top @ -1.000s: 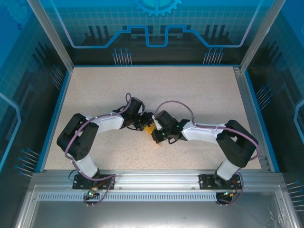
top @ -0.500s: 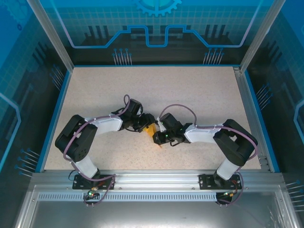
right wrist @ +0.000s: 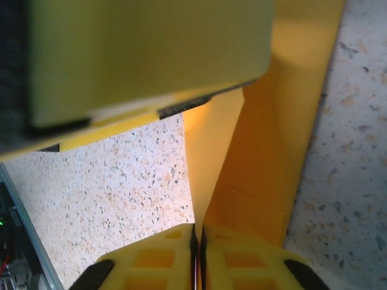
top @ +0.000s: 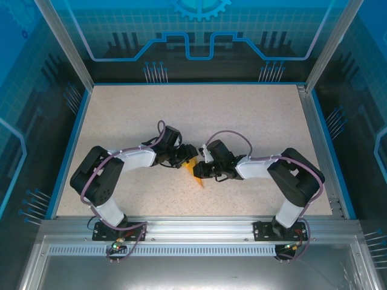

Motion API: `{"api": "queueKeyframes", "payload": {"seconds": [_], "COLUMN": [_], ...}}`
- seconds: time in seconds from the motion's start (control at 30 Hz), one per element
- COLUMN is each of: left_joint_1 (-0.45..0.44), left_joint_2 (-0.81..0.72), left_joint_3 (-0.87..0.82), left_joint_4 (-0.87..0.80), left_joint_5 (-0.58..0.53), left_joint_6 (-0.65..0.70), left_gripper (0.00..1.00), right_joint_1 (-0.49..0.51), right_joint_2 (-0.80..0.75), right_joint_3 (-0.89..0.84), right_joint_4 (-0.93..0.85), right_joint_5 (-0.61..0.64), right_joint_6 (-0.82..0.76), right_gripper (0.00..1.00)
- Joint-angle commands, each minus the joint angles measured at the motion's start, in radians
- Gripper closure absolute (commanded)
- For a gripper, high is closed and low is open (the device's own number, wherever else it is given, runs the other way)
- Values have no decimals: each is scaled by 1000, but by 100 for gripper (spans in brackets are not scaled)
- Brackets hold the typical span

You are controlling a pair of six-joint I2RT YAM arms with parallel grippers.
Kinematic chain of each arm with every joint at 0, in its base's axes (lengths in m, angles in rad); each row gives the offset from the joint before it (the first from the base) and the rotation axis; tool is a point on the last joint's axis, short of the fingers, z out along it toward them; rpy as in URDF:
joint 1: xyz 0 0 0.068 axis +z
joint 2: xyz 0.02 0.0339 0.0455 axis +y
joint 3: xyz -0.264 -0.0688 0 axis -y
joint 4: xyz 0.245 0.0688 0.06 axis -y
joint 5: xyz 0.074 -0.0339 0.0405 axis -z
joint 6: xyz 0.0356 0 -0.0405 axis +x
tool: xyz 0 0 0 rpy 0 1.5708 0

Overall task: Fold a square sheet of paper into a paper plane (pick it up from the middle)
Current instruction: Fold the wing for the fifth time at the center of the table.

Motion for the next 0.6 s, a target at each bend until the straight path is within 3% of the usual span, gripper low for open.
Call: {"api": "queueKeyframes", "payload": {"seconds": [0.0, 0.57], "left_joint_1": [-2, -1], "left_joint_2": [-37, -122], "left_joint_3": [-16, -7], "left_joint_4": [1, -65], "left_joint_5": [-9, -46], "left_joint_6": [-4, 19], "left_gripper": [44, 39], "right_joint_1": [-6, 2], "right_joint_2": [32, 79], "right_joint_3": [-11, -50], "right_joint_4": [23, 64], "right_joint_5": [-40, -41], "right_joint_6": [-1, 25], "right_gripper": [93, 93]}}
